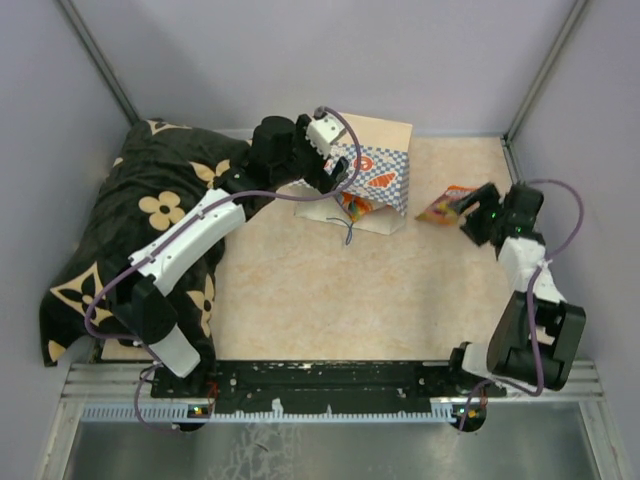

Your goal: Take the snacks out of the paper bag

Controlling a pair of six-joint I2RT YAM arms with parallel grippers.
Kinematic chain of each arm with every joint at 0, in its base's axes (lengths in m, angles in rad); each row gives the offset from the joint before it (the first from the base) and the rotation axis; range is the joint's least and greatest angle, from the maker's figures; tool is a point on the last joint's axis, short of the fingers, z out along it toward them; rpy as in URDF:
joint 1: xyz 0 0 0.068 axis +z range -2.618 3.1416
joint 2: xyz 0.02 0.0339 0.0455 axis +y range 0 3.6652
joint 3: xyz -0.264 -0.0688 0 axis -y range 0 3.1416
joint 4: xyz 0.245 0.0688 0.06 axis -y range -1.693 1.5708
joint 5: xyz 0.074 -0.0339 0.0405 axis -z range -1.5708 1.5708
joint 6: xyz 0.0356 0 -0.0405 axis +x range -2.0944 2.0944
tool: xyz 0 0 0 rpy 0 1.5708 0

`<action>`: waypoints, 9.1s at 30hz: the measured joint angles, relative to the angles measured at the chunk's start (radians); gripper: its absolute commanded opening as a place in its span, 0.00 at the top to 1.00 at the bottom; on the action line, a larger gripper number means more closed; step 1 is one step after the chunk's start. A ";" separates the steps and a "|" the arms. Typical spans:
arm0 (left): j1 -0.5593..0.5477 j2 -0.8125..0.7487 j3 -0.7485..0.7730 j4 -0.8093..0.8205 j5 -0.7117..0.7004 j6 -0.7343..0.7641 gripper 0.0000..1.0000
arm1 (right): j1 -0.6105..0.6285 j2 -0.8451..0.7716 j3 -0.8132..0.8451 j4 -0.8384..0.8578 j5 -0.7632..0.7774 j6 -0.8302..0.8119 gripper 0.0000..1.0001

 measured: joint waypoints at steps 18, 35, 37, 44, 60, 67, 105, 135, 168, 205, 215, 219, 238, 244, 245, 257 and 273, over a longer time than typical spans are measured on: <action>0.000 -0.073 -0.192 -0.022 0.055 -0.028 0.00 | 0.068 0.060 0.089 -0.156 0.435 -0.129 0.41; 0.005 -0.114 -0.300 0.028 -0.025 -0.096 0.01 | 0.187 0.546 0.428 -0.270 0.528 -0.258 0.37; 0.009 -0.114 -0.300 0.029 -0.027 -0.098 0.00 | 0.188 0.590 0.481 -0.301 0.555 -0.287 0.35; 0.031 -0.093 -0.277 0.028 -0.013 -0.102 0.01 | 0.189 0.795 0.763 -0.436 0.662 -0.416 0.25; 0.044 0.079 -0.086 -0.023 0.018 -0.106 0.01 | 0.198 0.992 1.217 -0.630 0.674 -0.562 0.01; 0.045 0.006 -0.154 -0.018 0.030 -0.124 0.01 | 0.153 0.325 0.472 -0.375 0.501 -0.402 0.08; 0.046 -0.154 -0.361 0.099 0.043 -0.206 0.01 | 0.009 0.468 0.067 0.199 0.344 0.032 1.00; 0.050 -0.095 -0.244 0.041 -0.029 -0.132 0.00 | -0.040 1.077 1.254 -0.560 0.292 -0.378 0.22; 0.040 0.195 0.021 0.018 0.234 0.213 1.00 | 0.597 -0.314 -0.391 0.039 0.410 0.045 0.28; -0.186 0.364 0.283 0.095 -0.315 -0.181 1.00 | 0.568 -0.047 -0.566 0.864 0.536 0.265 0.46; -0.186 0.364 0.285 0.088 -0.315 -0.189 1.00 | 0.487 0.240 -0.483 1.026 0.536 0.259 0.47; -0.187 0.364 0.285 0.087 -0.315 -0.188 1.00 | 0.474 0.383 -0.459 1.083 0.508 0.268 0.47; -0.184 0.364 0.286 0.083 -0.328 -0.185 1.00 | 0.496 0.589 -0.372 1.324 0.351 0.354 1.00; -0.156 0.369 0.289 0.077 -0.334 -0.184 1.00 | 0.500 0.239 -0.495 1.007 0.250 0.277 1.00; -0.148 0.369 0.288 0.076 -0.336 -0.184 1.00 | 0.502 0.159 -0.500 0.919 0.243 0.254 1.00; -0.116 0.369 0.238 0.111 -0.373 -0.135 1.00 | 0.496 -0.175 -0.013 -0.383 0.452 -0.233 1.00; -0.081 0.284 0.086 0.126 -0.372 -0.024 1.00 | 0.620 0.351 0.368 -0.991 1.084 -0.345 0.10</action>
